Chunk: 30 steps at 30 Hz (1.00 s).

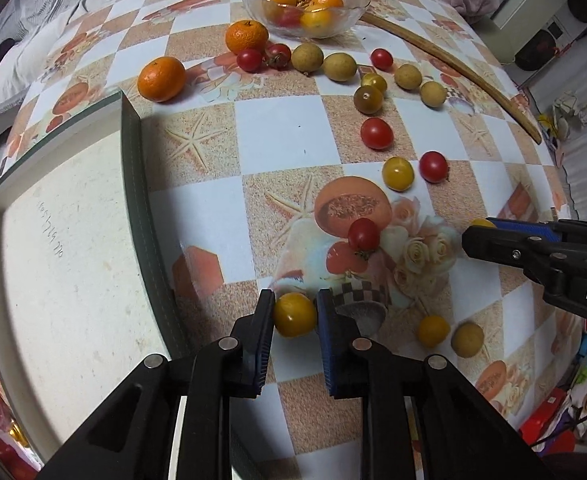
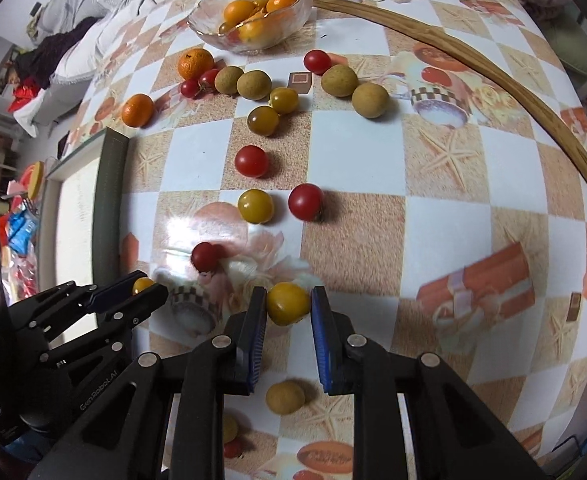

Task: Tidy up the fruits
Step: 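Carry the yellow tomato over the white tray and open the right tool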

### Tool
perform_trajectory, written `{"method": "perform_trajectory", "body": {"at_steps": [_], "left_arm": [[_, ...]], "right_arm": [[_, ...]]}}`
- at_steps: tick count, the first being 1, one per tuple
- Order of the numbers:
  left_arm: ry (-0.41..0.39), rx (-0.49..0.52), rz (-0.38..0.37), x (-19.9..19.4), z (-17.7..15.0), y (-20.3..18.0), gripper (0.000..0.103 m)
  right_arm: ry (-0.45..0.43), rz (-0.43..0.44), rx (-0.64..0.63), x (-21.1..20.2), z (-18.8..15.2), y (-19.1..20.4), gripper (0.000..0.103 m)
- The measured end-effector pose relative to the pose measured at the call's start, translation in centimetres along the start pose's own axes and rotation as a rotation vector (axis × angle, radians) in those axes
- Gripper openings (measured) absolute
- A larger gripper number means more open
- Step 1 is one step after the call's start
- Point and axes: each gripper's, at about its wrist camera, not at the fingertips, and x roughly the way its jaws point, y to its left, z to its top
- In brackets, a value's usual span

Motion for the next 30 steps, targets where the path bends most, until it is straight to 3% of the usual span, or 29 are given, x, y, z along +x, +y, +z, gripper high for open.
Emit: {"method": "perform_trajectory", "body": {"at_steps": [13,21,30], "left_arm": [[-0.085,-0.021,-0.019,-5.2,-0.5,0.9,0.023],[-0.132,-0.105,0.018,-7.6,-2.0,5.1,0.023],[-0.130,-0.218,0.080,-8.1,-5.2,11.0,0.023]], "right_arm": [[-0.024,0.041,-0.049,-3.6,-0.7,2.4,0.024],[-0.017,0.046,-0.136,-4.0,-0.2,7.0,0.024],[0.024,0.082,-0.246,-2.0,0.0,13.8,0.024]]}}
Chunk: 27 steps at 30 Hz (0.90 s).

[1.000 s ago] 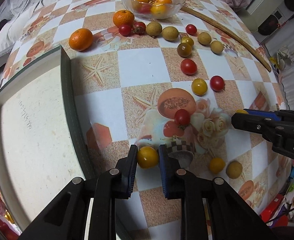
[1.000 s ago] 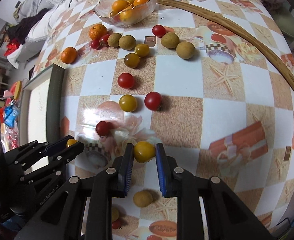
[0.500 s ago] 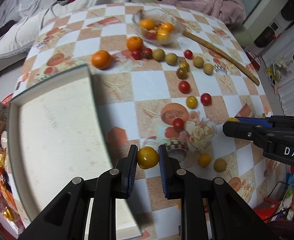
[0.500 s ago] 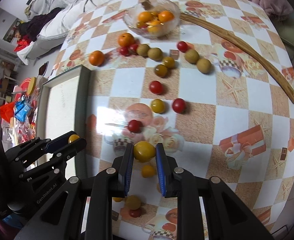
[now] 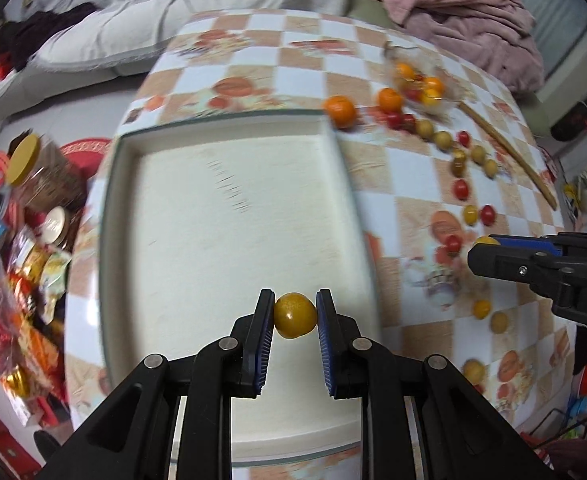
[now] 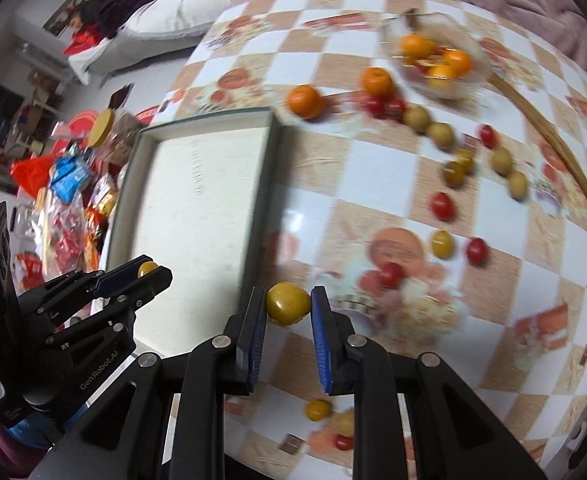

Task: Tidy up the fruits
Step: 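Carry the yellow tomato over the white tray and open the right tool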

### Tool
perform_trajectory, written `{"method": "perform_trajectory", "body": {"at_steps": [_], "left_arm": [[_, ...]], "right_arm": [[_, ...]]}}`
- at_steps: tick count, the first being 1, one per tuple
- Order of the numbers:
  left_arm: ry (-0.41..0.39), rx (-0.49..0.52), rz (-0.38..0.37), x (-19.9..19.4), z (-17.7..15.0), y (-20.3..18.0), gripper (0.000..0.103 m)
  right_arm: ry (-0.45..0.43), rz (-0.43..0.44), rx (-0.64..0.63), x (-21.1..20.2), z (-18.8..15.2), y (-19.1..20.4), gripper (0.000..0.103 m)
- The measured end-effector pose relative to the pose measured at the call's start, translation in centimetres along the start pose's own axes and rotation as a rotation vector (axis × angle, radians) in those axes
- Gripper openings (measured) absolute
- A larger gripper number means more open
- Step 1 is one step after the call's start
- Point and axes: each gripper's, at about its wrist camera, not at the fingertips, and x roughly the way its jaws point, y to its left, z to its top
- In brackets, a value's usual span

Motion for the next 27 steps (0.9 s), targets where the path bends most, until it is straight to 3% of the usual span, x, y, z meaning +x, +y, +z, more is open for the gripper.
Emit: {"method": "perform_trajectory", "body": {"at_steps": [10,27], "left_arm": [[0.058,-0.076,0.069,2.0,-2.6,5.1,0.023],[0.099,-0.102,0.144,4.0,-4.1,8.2,0.023]], "right_arm": [[0.087,0.018,-0.092,4.7,1.3,5.5,0.024],[0.200,-0.038,-0.188,10.9,1.4,9.0,0.025]]}}
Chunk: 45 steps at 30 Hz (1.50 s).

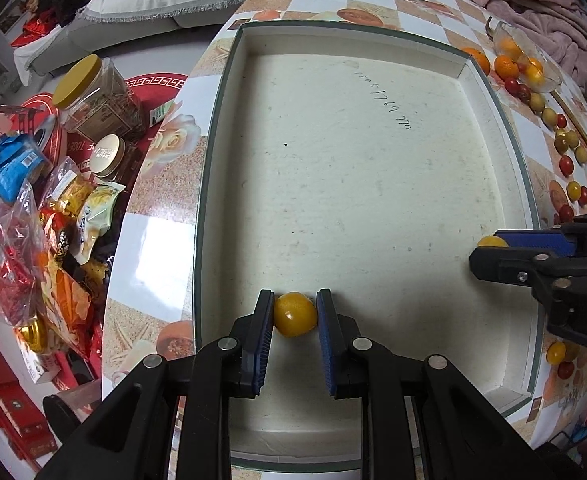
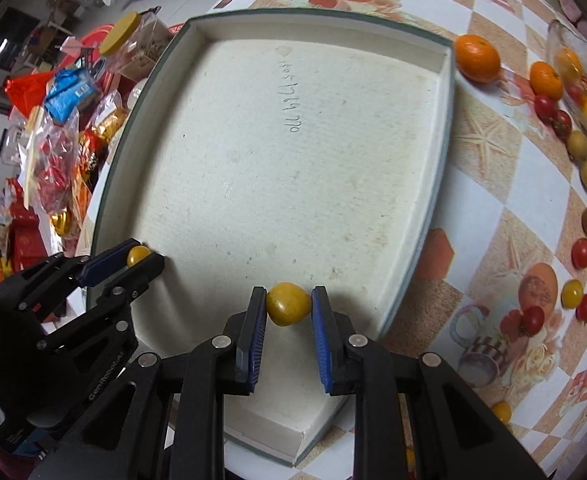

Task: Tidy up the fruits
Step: 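Carry the yellow tomato over the white tray and open the right tool, then move the right tool back to the fruits and grasp a red cherry tomato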

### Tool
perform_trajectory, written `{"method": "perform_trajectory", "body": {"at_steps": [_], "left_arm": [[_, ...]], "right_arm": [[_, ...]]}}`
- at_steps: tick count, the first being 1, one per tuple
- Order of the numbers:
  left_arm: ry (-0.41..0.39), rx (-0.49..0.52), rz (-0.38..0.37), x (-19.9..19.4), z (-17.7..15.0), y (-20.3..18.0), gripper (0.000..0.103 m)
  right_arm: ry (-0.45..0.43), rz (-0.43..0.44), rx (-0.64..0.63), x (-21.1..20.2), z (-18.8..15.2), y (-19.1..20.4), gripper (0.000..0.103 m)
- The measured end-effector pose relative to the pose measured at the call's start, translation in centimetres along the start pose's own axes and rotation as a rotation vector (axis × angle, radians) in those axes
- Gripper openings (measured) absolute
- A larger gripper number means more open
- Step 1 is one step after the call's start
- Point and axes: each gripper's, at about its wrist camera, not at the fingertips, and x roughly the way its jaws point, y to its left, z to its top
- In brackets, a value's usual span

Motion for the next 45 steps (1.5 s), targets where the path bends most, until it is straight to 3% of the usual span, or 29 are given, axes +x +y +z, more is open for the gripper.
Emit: {"method": "perform_trajectory", "body": {"at_steps": [4,6,7,8,14,19,22,25,31,37,45], "left_arm": [[0.000,0.018,0.011,0.1,0.0,-0.2,0.024],[0.000,0.016,0.029,0.1,0.0,0.0,0.039],[0.000,0.011,0.027,0.0,0.0,0.1,0.059],[-0.005,0.003,0.002,-0.1,0.0,0.2,0.064],[-0.010,0.008,0.035,-0.8,0.1,0.3,0.064],[-0.033,-0.021,0.032,-2.6,0.6,0.8,0.064],[-0.062,-0.064,0.030,-4.0,1.4,1.5,0.064],[-0.081,-0.077,0.031,-4.7,2.6,1.4,0.064],[-0.103,-0.008,0.027,-5.4,3.8,-1.0,0.064],[-0.110,0.113,-0.005,-6.1,4.3,-5.6,0.064],[-0.103,0.260,-0.057,-6.0,4.5,-12.0,0.064]], "right_arm": [[0.025,-0.007,-0.011,0.9,0.0,0.3,0.026],[0.025,-0.004,-0.022,1.0,-0.1,0.6,0.031],[0.023,0.001,-0.030,1.0,-0.1,0.8,0.041],[0.022,-0.004,-0.040,1.0,-0.1,1.1,0.057],[-0.034,-0.005,-0.057,-1.2,-0.3,1.6,0.080],[-0.117,-0.035,-0.039,-5.0,-0.9,0.6,0.085],[-0.147,-0.055,0.002,-6.9,-1.6,-1.0,0.103],[-0.185,-0.095,0.024,-8.1,-2.5,-2.1,0.103],[-0.204,-0.129,0.082,-9.3,-4.3,-4.0,0.103],[-0.219,-0.129,0.171,-10.2,-6.4,-7.0,0.103],[-0.181,-0.154,0.358,-10.3,-11.4,-13.9,0.103]]}}
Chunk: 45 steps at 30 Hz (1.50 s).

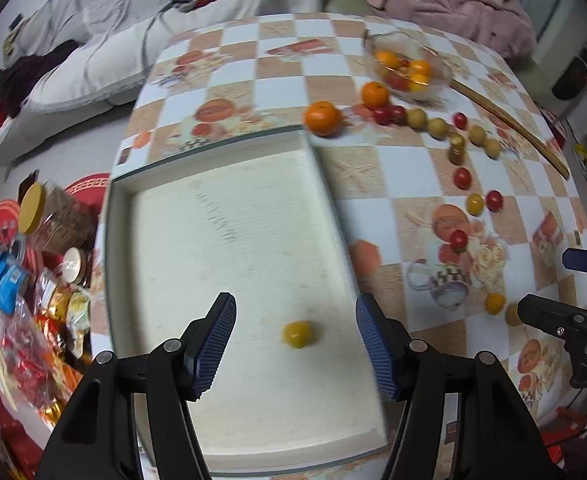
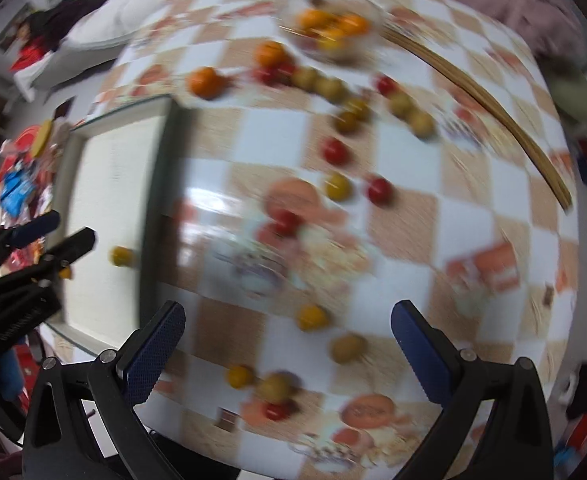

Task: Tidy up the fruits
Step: 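Move the right tool back to the fruits and grasp a red cherry tomato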

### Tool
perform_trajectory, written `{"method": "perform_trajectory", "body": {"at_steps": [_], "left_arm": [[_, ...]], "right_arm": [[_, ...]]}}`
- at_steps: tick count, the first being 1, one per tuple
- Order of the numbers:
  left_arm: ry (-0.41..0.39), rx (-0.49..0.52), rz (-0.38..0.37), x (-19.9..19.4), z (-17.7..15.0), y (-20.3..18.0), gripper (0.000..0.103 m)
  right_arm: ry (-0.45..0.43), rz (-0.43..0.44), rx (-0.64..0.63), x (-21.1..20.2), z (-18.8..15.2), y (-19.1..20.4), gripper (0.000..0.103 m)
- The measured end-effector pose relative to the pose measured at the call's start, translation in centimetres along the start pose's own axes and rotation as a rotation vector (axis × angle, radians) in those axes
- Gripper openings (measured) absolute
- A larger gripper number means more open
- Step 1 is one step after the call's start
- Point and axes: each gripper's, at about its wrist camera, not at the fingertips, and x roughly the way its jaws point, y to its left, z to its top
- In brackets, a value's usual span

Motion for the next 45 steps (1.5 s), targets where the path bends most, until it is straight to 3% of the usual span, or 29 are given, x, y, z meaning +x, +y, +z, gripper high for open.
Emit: {"method": "perform_trajectory", "body": {"at_steps": [8,15,23,28,30,32,34,43,45], "left_arm": [[0.032,0.109,-0.058,1.3,0.7,-5.6,0.064],[0.057,0.165,-0.083,3.3,1.8,-9.4,0.064],[0.047,0.174,-0.092,5.6,3.2,-12.2,0.064],[0.035,0.177,-0.063,6.8,3.7,-13.2,0.064],[0.032,0.173,-0.054,7.3,3.8,-13.4,0.064],[0.031,0.169,-0.046,7.7,3.9,-13.5,0.064],[0.028,0.168,-0.039,7.9,4.0,-13.7,0.064],[0.037,0.145,-0.029,8.7,4.1,-14.1,0.064],[0.039,0.142,-0.030,8.7,4.1,-14.2,0.063]], "right_arm": [[0.040,-0.028,0.117,0.8,-2.9,-5.6,0.103],[0.046,-0.024,0.153,1.5,-3.7,-7.5,0.103],[-0.009,-0.021,0.178,2.2,0.1,-9.6,0.103],[-0.025,-0.002,0.129,3.2,2.8,-10.0,0.100],[-0.026,0.017,0.105,3.8,3.7,-9.9,0.096],[-0.022,0.027,0.083,4.3,4.5,-9.7,0.080],[-0.011,0.045,0.067,5.1,5.2,-9.5,0.075],[-0.022,0.087,-0.012,6.6,6.9,-8.0,0.064],[-0.027,0.084,-0.021,6.7,7.4,-7.8,0.041]]}}
